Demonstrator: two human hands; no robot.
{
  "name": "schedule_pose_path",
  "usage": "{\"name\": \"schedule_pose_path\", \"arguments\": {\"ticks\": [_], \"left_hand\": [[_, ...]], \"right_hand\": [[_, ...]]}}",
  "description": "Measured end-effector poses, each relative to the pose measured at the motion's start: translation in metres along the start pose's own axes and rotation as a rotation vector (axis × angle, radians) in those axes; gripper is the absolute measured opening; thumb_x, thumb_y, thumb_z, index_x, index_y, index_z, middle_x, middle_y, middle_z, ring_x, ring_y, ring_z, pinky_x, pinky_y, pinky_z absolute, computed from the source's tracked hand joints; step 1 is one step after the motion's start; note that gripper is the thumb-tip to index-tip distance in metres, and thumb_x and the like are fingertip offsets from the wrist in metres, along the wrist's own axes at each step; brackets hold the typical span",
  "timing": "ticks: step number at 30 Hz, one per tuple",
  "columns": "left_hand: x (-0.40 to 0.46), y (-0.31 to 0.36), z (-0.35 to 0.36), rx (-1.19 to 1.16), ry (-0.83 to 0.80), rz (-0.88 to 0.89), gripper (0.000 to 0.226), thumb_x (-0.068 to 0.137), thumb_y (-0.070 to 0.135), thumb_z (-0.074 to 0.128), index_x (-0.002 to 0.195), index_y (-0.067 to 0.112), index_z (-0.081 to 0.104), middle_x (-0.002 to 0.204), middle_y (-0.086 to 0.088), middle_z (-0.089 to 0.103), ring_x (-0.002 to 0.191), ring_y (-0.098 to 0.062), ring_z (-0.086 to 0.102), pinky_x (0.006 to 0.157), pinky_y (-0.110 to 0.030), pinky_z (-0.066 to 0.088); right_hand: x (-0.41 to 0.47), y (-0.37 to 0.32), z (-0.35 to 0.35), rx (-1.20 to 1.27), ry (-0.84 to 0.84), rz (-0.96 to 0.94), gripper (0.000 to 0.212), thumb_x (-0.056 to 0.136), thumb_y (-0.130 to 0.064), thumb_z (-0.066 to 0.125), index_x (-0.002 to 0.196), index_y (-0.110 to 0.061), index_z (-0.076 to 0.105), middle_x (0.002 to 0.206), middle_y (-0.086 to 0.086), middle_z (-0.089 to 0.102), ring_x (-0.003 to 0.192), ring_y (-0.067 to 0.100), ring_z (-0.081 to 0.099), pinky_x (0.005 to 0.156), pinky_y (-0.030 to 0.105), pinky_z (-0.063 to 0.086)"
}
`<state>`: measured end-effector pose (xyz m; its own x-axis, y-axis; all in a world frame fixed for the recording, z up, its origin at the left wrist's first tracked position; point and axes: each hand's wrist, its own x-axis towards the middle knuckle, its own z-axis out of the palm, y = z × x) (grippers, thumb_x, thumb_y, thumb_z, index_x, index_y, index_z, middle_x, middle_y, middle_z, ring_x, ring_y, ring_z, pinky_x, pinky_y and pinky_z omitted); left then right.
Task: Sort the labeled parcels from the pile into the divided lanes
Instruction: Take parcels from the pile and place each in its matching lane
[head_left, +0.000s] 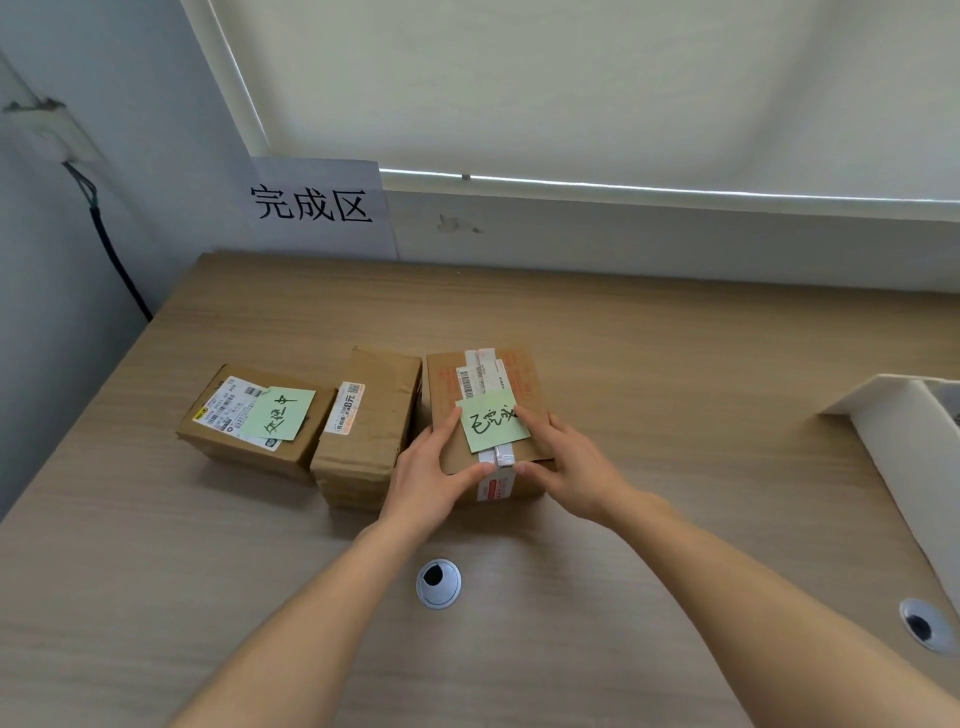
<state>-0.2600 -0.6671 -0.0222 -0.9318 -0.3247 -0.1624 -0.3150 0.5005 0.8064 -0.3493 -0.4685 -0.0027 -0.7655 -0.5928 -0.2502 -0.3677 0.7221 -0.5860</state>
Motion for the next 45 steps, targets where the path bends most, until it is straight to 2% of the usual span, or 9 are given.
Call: {"name": "schedule_pose_path", "arguments": {"ticks": [4,7,11,19,24,30,36,41,45], "left_hand": [[-0.021,0.02,-0.008,-0.01,-0.006,0.006,0.089,0.076,0.058,0.076,0.151,0.046,0.03,0.142,0.013,0.05,0.131,-0.011,0.045,0.108,-0.039,0.042],[-0.036,0.056,-0.026,-0.047,0.013,0.037,0.087,0.076,0.056,0.077,0.151,0.044,0.033,0.141,0.01,0.051,0.131,-0.013,0.045,0.109,-0.039,0.042],[-0.067,0.119,-0.064,0.005,0.036,0.103,0.083,0.082,0.05,0.074,0.152,0.04,0.031,0.144,0.004,0.047,0.134,-0.017,0.04,0.107,-0.033,0.037],[-0.164,0.247,-0.14,0.033,0.118,0.27,0.08,0.083,0.049,0.073,0.152,0.034,0.035,0.143,0.002,0.051,0.126,-0.011,0.047,0.093,-0.021,0.034],[-0.23,0.302,-0.173,-0.03,0.145,0.365,0.083,0.08,0.049,0.077,0.151,0.035,0.037,0.139,0.004,0.055,0.113,-0.005,0.048,0.09,-0.021,0.038],[-0.301,0.337,-0.196,-0.001,0.124,0.504,0.083,0.08,0.054,0.075,0.151,0.036,0.036,0.143,0.003,0.054,0.127,-0.016,0.051,0.092,-0.027,0.041],[-0.371,0.346,-0.191,-0.052,-0.017,0.623,0.085,0.079,0.054,0.077,0.151,0.034,0.037,0.144,0.008,0.054,0.126,-0.008,0.051,0.101,-0.03,0.045],[-0.428,0.366,-0.166,-0.105,-0.108,0.717,0.085,0.077,0.051,0.08,0.15,0.032,0.04,0.145,0.007,0.053,0.127,-0.005,0.049,0.104,-0.029,0.043],[-0.473,0.393,-0.136,-0.124,-0.195,0.799,0.08,0.078,0.046,0.08,0.148,0.033,0.044,0.143,0.008,0.055,0.12,0.003,0.045,0.098,-0.021,0.04]], "right_hand": [[-0.024,-0.011,-0.015,0.004,0.016,0.006,0.074,0.101,-0.037,0.06,0.161,-0.035,0.018,0.164,0.0,0.027,0.152,0.023,0.023,0.114,0.03,0.027],[-0.044,-0.03,-0.045,0.008,0.05,-0.011,0.074,0.099,-0.042,0.06,0.16,-0.039,0.019,0.163,0.004,0.03,0.152,0.026,0.024,0.118,0.041,0.033],[-0.087,-0.07,-0.097,-0.001,0.115,-0.061,0.072,0.099,-0.042,0.059,0.16,-0.039,0.021,0.152,-0.003,0.039,0.134,0.026,0.047,0.108,0.043,0.044],[-0.203,-0.167,-0.198,-0.09,0.265,-0.133,0.069,0.1,-0.039,0.06,0.159,-0.034,0.025,0.159,-0.004,0.036,0.14,0.025,0.044,0.112,0.041,0.04],[-0.283,-0.219,-0.24,-0.12,0.35,-0.128,0.067,0.101,-0.039,0.059,0.159,-0.034,0.026,0.155,-0.002,0.04,0.138,0.025,0.045,0.112,0.042,0.04],[-0.377,-0.262,-0.246,-0.145,0.475,-0.049,0.068,0.1,-0.044,0.059,0.159,-0.037,0.026,0.149,0.001,0.046,0.134,0.027,0.048,0.109,0.043,0.042],[-0.477,-0.275,-0.224,-0.137,0.561,0.078,0.071,0.098,-0.05,0.059,0.158,-0.04,0.024,0.152,-0.004,0.043,0.137,0.023,0.045,0.11,0.044,0.042],[-0.561,-0.276,-0.214,-0.165,0.653,0.184,0.072,0.098,-0.049,0.059,0.159,-0.038,0.022,0.152,0.001,0.043,0.138,0.027,0.045,0.11,0.05,0.043],[-0.633,-0.266,-0.213,-0.186,0.722,0.281,0.072,0.099,-0.048,0.058,0.16,-0.036,0.022,0.152,0.001,0.044,0.138,0.024,0.044,0.11,0.048,0.043]]}}
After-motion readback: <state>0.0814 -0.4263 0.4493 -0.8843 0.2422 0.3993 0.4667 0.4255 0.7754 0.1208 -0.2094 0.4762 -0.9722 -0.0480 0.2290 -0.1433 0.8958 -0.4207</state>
